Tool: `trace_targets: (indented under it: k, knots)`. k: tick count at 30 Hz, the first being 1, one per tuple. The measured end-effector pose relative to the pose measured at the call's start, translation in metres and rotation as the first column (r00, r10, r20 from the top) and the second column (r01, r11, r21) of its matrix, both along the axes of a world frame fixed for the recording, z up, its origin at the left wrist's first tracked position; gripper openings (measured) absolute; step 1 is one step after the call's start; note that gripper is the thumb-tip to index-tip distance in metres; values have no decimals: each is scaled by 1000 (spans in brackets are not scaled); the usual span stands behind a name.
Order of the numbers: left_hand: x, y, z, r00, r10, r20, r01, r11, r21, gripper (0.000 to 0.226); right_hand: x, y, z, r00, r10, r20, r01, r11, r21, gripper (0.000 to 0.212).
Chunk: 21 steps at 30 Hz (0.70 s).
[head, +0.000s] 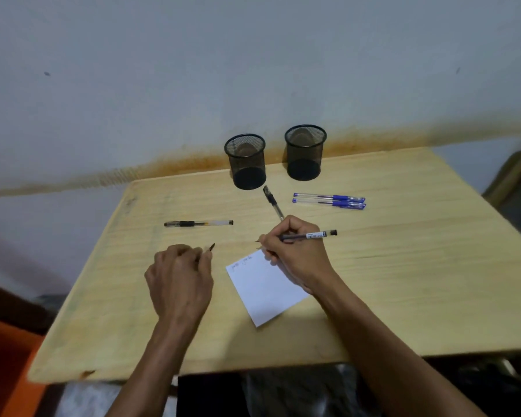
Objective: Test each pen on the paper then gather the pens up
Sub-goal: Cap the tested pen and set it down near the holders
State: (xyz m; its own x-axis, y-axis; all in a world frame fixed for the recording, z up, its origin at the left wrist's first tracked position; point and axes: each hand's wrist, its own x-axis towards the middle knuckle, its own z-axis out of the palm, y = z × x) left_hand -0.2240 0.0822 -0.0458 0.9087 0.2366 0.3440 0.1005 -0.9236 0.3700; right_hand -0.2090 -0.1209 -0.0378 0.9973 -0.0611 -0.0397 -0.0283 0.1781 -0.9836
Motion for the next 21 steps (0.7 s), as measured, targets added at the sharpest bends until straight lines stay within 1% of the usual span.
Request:
trace_targets:
  k: [3, 5, 7, 8, 10, 12, 15, 17, 19, 21]
  knots:
    - [1, -3, -1, 1000, -9, 23, 10, 1000, -8, 13, -2, 2, 3, 1000, 8, -15, -9, 1000, -25, 19]
    - [-1, -5, 0, 998, -28, 55, 30, 998, -49, 11, -3, 2, 8, 999, 39, -28, -39, 999, 3, 20]
    - [-5, -8, 8, 994, -58, 92, 75, 978, -195, 11, -6, 1, 16, 997, 59, -42, -57, 997, 54, 21]
    - [-9, -11, 14, 991, -72, 115, 102, 953, -284, 11, -8, 0, 22, 998, 51, -45, -48, 997, 61, 20]
    - [-16, -19, 27, 983, -93, 159, 155, 885, -440, 11, -16, -4, 36, 999, 15, -36, -14, 1000, 24, 16]
    - [-23, -27, 38, 971, -148, 185, 227, 807, -545, 9, -27, -9, 49, 1000, -8, 1, 8, 1000, -12, 16]
    - [-30, -34, 45, 936, -269, 226, 351, 731, -585, 18, -44, -19, 61, 996, -43, 77, 46, 998, -44, 15]
    - [-33, -38, 45, 908, -341, 242, 418, 697, -583, 20, -51, -25, 63, 989, -75, 127, 92, 987, -130, 9]
    - [-35, -43, 46, 888, -386, 250, 457, 677, -577, 21, -54, -30, 63, 985, -81, 155, 113, 971, -210, 4]
    - [-36, -46, 48, 874, -412, 258, 483, 674, -559, 23, -56, -34, 63, 984, -65, 166, 109, 956, -271, 5]
